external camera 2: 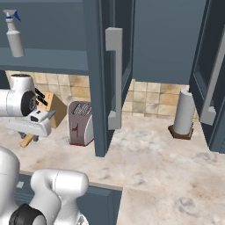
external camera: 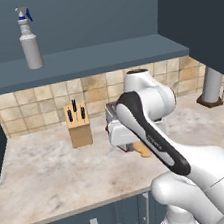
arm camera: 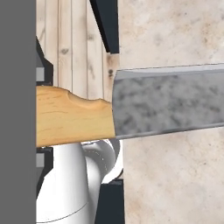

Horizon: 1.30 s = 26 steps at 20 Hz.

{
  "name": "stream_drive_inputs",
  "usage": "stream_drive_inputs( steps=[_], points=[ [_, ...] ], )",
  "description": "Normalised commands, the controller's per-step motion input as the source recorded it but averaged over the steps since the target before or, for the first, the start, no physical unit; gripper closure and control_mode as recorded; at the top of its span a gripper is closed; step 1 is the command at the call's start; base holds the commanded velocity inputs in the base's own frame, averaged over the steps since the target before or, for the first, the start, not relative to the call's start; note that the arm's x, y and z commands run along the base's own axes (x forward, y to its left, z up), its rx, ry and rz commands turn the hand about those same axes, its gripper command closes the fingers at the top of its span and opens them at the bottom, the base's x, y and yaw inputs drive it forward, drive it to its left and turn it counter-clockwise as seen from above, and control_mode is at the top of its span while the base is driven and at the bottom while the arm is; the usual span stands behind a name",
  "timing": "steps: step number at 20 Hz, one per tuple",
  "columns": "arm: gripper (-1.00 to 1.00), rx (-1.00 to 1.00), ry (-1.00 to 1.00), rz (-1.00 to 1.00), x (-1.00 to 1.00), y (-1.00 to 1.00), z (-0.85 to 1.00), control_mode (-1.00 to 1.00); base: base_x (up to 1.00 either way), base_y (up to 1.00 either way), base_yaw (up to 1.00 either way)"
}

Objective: Move the cutting board and knife to the sink. Then move spray from the cabinet to the counter.

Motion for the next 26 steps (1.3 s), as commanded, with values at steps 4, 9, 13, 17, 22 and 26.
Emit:
stream_drive_inputs(
  steps=[4, 9, 13, 17, 22, 26],
  points=[
    [1.0, 0.0, 0.0, 0.0, 0.0, 0.0, 0.0, -1.0, 0.0, 0.0, 0.0],
    [1.0, 0.0, 0.0, 0.0, 0.0, 0.0, 0.0, -1.0, 0.0, 0.0, 0.0],
    [1.0, 0.0, 0.0, 0.0, 0.0, 0.0, 0.0, -1.0, 0.0, 0.0, 0.0],
    [1.0, 0.0, 0.0, 0.0, 0.0, 0.0, 0.0, -1.0, 0.0, 0.0, 0.0],
    [1.0, 0.0, 0.0, 0.0, 0.0, 0.0, 0.0, 1.0, -0.62, 0.12, -0.02],
    [1.0, 0.0, 0.0, 0.0, 0.0, 0.0, 0.0, 1.0, -0.99, 0.56, -0.17]
  ],
)
